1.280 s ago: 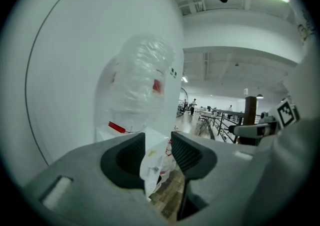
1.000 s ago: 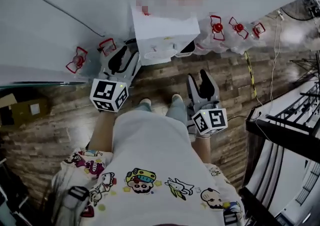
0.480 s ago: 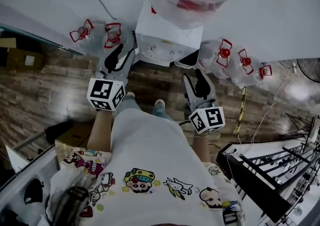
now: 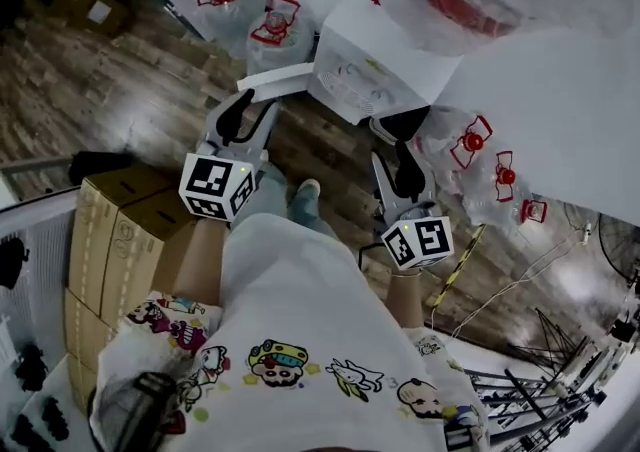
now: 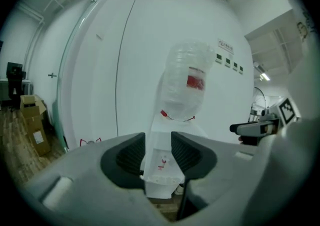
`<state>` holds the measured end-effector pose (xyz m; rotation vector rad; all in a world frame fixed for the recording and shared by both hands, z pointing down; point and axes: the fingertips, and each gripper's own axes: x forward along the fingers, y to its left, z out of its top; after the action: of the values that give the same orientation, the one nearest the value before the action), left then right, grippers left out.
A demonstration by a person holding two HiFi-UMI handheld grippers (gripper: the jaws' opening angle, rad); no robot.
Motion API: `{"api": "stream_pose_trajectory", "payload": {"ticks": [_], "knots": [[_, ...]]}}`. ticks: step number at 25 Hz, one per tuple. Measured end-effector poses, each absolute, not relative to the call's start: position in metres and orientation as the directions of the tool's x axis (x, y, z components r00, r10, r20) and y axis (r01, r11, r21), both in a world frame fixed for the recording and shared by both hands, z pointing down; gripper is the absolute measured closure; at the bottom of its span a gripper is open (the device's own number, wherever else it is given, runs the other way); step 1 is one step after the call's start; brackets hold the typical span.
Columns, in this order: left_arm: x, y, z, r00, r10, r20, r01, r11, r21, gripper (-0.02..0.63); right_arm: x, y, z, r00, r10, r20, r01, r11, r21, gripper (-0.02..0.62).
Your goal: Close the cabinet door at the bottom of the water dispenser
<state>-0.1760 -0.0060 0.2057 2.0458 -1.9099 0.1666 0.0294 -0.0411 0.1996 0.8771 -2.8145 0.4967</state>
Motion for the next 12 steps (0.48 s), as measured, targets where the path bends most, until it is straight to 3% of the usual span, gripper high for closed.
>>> {"api": "stream_pose_trajectory", "payload": {"ticks": [12], "knots": [[-0.21,0.025,0.254,0.06,-0.917,0.394,-0.988,0.002,0.154,0.442,-0.029,-0.025,0.228,-0.864,-0.422,0.274,-0.494,0.814,-0.305,0.394]]}}
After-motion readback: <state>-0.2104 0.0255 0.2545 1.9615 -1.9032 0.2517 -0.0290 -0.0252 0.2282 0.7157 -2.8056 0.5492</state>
